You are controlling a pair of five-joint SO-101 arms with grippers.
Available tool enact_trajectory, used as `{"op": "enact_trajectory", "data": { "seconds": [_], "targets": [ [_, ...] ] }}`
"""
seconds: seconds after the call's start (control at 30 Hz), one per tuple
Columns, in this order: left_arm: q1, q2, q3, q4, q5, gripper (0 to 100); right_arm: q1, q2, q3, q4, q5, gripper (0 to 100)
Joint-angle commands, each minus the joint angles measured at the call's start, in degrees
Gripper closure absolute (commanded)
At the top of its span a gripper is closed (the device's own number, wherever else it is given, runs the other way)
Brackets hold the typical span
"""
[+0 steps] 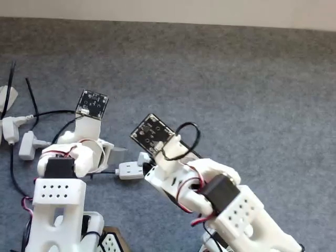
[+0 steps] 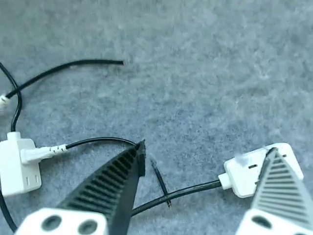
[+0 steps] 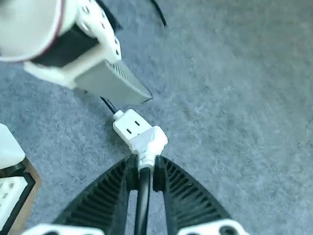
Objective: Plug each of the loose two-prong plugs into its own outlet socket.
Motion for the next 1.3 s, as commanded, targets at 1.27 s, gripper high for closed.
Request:
{"op": "enact_trajectory", "data": {
  "seconds": [1.27],
  "targets": [
    [-36.5, 55.2, -56.4, 14.3, -11.6, 63, -3.5, 31.5, -22.4, 0.8, 9.2, 99.2]
  ]
}}
